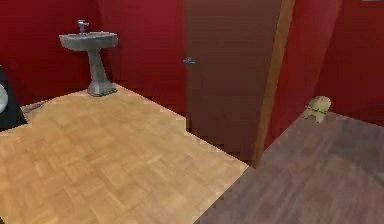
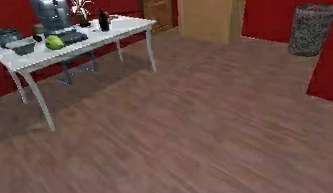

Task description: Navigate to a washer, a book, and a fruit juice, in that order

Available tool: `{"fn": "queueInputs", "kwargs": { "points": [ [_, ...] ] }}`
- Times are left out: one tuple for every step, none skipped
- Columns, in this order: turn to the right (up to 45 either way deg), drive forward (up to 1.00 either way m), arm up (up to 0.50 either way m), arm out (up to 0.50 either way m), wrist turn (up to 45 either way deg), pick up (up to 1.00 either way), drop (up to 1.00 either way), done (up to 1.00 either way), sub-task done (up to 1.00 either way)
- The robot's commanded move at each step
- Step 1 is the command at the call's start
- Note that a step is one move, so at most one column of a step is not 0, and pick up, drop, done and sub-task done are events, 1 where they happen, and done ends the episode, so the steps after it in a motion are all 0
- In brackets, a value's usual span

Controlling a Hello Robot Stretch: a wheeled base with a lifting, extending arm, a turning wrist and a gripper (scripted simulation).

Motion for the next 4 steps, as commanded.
{"fn": "queueInputs", "kwargs": {
  "points": [
    [-27.0, 0.00, 0.00, 0.00, 0.0, 0.00, 0.00, 0.00, 0.00],
    [0.0, 0.05, 0.00, 0.00, 0.0, 0.00, 0.00, 0.00, 0.00],
    [24.0, 0.00, 0.00, 0.00, 0.0, 0.00, 0.00, 0.00, 0.00],
    [0.0, 0.45, 0.00, 0.00, 0.0, 0.00, 0.00, 0.00, 0.00]
  ]
}}
